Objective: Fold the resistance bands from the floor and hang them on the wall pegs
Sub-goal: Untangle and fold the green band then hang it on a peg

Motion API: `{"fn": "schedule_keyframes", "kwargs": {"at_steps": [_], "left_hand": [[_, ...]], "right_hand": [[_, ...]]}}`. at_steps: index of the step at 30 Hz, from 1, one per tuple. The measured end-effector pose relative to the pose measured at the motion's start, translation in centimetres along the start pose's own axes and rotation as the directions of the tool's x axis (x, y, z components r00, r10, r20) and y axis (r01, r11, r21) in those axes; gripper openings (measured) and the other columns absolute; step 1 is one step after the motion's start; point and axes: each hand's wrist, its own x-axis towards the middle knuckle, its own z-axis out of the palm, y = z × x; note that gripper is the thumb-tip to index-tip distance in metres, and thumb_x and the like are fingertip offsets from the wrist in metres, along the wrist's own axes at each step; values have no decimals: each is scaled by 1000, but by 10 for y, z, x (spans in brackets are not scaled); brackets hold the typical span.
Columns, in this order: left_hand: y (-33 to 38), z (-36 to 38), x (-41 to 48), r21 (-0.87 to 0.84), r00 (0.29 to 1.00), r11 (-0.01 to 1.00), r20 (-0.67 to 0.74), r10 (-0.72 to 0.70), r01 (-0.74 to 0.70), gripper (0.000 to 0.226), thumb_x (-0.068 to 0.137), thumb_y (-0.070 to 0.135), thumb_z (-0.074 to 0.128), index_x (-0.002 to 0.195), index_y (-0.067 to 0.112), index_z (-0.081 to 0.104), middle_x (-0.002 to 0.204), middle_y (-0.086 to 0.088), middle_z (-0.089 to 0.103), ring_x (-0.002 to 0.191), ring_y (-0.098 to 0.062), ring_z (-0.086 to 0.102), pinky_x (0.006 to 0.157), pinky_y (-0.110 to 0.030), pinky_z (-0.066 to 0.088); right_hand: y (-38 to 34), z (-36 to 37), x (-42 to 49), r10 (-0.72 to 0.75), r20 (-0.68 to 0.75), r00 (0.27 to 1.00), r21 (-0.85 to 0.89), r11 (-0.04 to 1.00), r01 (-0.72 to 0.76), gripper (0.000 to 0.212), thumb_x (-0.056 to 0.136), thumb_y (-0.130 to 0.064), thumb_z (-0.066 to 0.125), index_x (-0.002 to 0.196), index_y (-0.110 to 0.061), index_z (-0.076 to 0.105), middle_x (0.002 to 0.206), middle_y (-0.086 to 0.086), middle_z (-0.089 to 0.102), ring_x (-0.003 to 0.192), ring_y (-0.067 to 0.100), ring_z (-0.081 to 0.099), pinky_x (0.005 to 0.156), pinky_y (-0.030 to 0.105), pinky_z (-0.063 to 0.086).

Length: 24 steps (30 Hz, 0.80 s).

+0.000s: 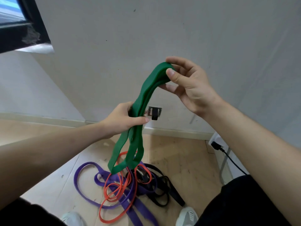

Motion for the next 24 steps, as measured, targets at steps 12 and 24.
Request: {"fn": "schedule_keyframes", "kwargs": {"at_steps": [12,24], "left_hand": [[0,-28,6,-21,994,996,-76,83,-84,32,77,29,85,100,11,70,78,-4,68,74,-13,65,76,-37,55],[18,-29,4,84,989,985,28,147,-149,26,78,20,84,100,12,74,84,-2,78,78,-14,72,76,-29,57]], "right_hand": [[17,-82,5,451,64,890,-574,747,-337,46,90,-5,68,133,-18,58,118,9,68,117,28,65,106,56,48],[56,-1,-5,329,308,893,-872,473,126,68,76,-27,86,136,-17,53,117,-3,65,101,9,61,86,18,48]]}}
